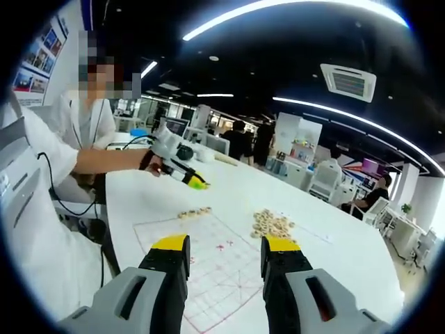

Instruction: Pick up the chess pieces one by one and place each piece onto its starting position on the chessboard, setting the pieces on their correct points until all the chess pieces are arranged in the starting layout

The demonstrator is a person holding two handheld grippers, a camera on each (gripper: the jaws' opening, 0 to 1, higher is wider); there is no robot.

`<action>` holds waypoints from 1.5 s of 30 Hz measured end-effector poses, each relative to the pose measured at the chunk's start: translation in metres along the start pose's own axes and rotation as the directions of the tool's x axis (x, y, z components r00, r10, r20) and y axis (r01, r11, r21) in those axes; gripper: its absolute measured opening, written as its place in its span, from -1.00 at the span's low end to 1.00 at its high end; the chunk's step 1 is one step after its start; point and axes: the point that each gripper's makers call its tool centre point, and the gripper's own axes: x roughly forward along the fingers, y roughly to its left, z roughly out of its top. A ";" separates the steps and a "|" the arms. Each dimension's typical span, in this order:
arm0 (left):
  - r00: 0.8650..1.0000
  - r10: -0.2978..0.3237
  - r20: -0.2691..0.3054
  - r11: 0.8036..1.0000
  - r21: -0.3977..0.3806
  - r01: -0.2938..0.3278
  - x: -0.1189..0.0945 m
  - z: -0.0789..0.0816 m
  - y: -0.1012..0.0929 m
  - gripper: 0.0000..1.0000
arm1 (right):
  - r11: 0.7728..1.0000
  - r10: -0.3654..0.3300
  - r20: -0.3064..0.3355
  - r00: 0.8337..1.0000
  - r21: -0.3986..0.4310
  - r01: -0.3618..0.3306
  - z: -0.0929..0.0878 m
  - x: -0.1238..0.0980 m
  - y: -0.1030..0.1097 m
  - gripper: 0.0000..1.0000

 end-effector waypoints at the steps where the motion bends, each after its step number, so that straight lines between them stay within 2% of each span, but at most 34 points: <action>1: 1.000 0.000 0.005 1.000 0.005 0.000 -0.005 -0.002 -0.002 -0.63 | 1.000 0.000 0.000 1.000 -0.001 0.000 0.000 0.000 0.000 -0.17; 10: 0.999 -0.040 0.016 0.999 -0.016 0.041 -0.037 -0.033 -0.026 -0.63 | 1.000 0.005 -0.003 1.000 -0.004 -0.005 0.000 0.002 0.003 -0.16; 14: 0.998 -0.055 0.009 0.998 -0.006 0.055 -0.042 -0.044 -0.037 -0.63 | 1.000 0.010 -0.005 1.000 -0.006 -0.010 -0.001 0.002 0.004 -0.16; 23: 0.994 -0.096 -0.056 0.995 0.020 0.097 -0.038 -0.074 -0.058 -0.63 | 1.000 0.016 -0.004 1.000 -0.009 -0.016 -0.001 0.002 0.005 -0.17; 32: 0.987 -0.100 -0.125 0.995 0.016 0.103 -0.028 -0.094 -0.063 -0.63 | 1.000 0.009 -0.002 1.000 -0.007 -0.009 -0.001 0.000 0.003 -0.17; 45: 0.986 -0.065 -0.157 0.998 0.008 0.067 -0.022 -0.102 -0.053 -0.62 | 1.000 0.009 -0.001 1.000 -0.008 -0.009 0.000 0.000 0.004 -0.17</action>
